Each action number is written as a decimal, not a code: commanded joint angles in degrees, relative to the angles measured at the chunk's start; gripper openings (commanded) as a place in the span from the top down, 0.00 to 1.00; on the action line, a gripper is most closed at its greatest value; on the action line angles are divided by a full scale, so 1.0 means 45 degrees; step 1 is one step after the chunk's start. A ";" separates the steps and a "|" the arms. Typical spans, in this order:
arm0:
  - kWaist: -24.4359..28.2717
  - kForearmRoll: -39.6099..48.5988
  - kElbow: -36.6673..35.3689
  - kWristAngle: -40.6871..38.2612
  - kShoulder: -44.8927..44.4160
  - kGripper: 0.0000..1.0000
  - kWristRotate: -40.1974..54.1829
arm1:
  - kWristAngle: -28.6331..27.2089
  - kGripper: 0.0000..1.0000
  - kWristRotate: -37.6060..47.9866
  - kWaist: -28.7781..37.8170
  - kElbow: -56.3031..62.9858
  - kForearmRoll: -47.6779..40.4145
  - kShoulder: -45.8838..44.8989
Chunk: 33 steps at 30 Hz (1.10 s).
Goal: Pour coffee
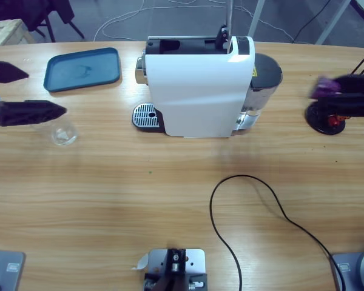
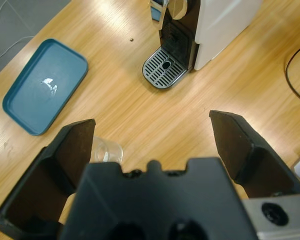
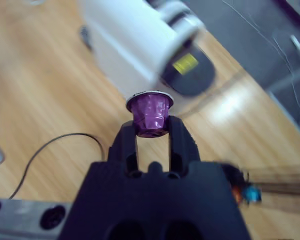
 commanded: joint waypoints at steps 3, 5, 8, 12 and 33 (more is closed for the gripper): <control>0.0072 0.0527 0.0355 -0.0129 -0.0914 0.00 0.0112 | 0.0918 1.00 -0.3514 0.1806 -0.5279 0.0973 0.5347; 0.0068 0.0527 0.0480 -0.0129 -0.0976 0.00 0.0108 | 0.0867 1.00 -0.3698 0.1806 -0.6439 0.1105 0.6046; 0.0076 0.0527 0.0722 -0.0117 -0.1039 0.00 0.0076 | 0.0804 1.00 -0.4006 0.1806 -0.7986 0.1664 0.7019; 0.0072 0.0515 0.0901 -0.0109 -0.1046 0.00 -0.0021 | 0.0406 1.00 -0.4573 0.1806 -0.9419 0.2269 0.8121; 0.0076 0.0359 0.0972 -0.0164 -0.0761 0.00 -0.0775 | -0.0278 1.00 -0.4557 0.0665 -0.9935 0.1734 0.9839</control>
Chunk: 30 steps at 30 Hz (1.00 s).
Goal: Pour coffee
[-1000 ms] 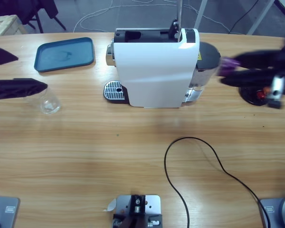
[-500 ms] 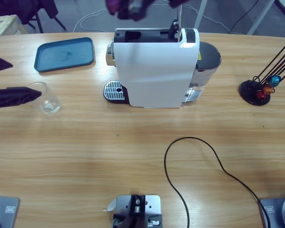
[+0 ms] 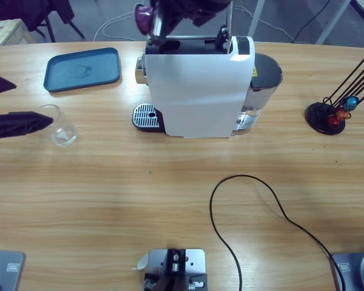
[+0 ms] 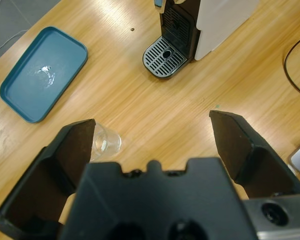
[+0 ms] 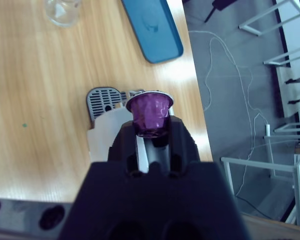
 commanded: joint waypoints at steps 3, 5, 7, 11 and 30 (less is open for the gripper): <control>0.0057 0.0012 0.0465 -0.0166 0.0057 0.00 -0.0380 | 0.0306 1.00 0.0213 -0.0686 0.0079 -0.0234 0.1218; 0.0057 0.0012 0.0500 -0.0166 0.0057 0.00 -0.0399 | 0.0266 1.00 0.0244 -0.0694 0.0091 -0.0289 0.1300; 0.0057 0.0012 0.0543 -0.0166 0.0076 0.00 -0.0399 | 0.0270 1.00 0.0256 -0.0706 0.0091 -0.0320 0.1355; 0.0061 -0.0136 0.0547 -0.0185 0.0158 0.00 -0.0399 | 0.0200 1.00 0.0267 -0.0726 0.0091 -0.0328 0.1418; 0.0069 -0.0300 0.0605 -0.0225 0.0276 0.00 -0.0458 | 0.0149 1.00 0.0431 -0.0921 0.0892 -0.0496 0.1359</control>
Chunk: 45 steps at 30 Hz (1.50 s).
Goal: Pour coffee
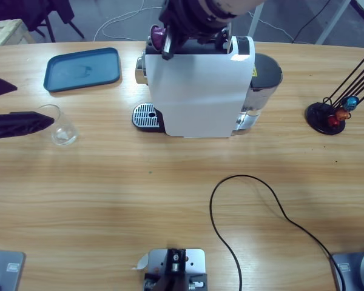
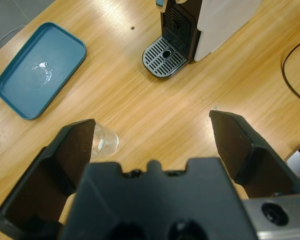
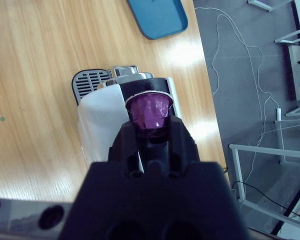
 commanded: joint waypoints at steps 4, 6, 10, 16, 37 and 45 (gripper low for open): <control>0.0057 -0.0226 0.0524 -0.0213 0.0290 0.00 -0.0111 | 0.0038 1.00 0.0248 -0.0246 0.0532 -0.0230 0.0686; 0.0057 -0.0226 0.0524 -0.0224 0.0313 0.00 -0.0111 | 0.0030 1.00 0.0307 -0.0246 0.0536 -0.0296 0.0697; 0.0065 -0.0269 0.0516 -0.0232 0.0313 0.00 -0.0111 | 0.0061 1.00 0.0327 -0.0246 0.0528 -0.0343 0.0815; 0.0057 -0.0402 0.0618 -0.0232 0.0329 0.00 -0.0154 | -0.0033 1.00 0.0424 -0.0253 0.0801 -0.0343 0.0869; 0.0069 -0.0578 0.0653 -0.0216 0.0348 0.00 -0.0326 | -0.0017 0.96 0.1510 0.0903 0.0747 -0.1277 -0.0674; 0.0057 -0.0558 0.0532 -0.0197 -0.0027 0.01 -0.0310 | -0.2337 1.00 0.6991 0.2352 0.2102 -0.0644 -0.2701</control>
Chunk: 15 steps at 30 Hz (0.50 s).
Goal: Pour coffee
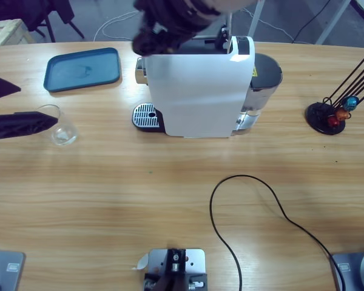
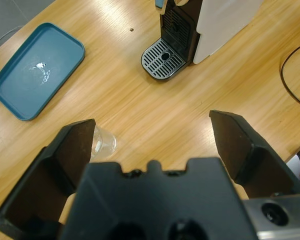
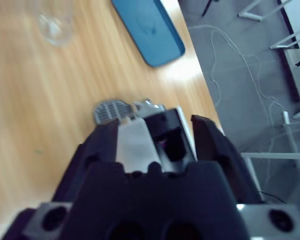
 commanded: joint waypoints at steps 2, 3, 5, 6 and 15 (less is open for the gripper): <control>0.0065 -0.0105 0.0189 -0.0200 -0.0193 0.01 -0.0159 | -0.2116 1.00 0.7384 0.1079 0.2039 0.1388 -0.2470; 0.0057 -0.0105 0.0170 -0.0216 -0.0236 0.01 -0.0183 | -0.2151 1.00 0.8618 0.1075 0.2410 0.1584 -0.2712; 0.0065 -0.0105 0.0119 -0.0196 -0.0334 0.01 -0.0284 | -0.2385 1.00 1.0403 0.1079 0.3363 0.1630 -0.3236; 0.0057 -0.0105 0.0088 -0.0196 -0.0416 0.01 -0.0288 | -0.2764 1.00 1.1294 0.1075 0.3863 0.1552 -0.3552; 0.0061 -0.0085 -0.0135 -0.0216 -0.0814 0.00 -0.0284 | -0.5748 1.00 1.4969 -0.0468 0.4867 -0.0631 -0.5154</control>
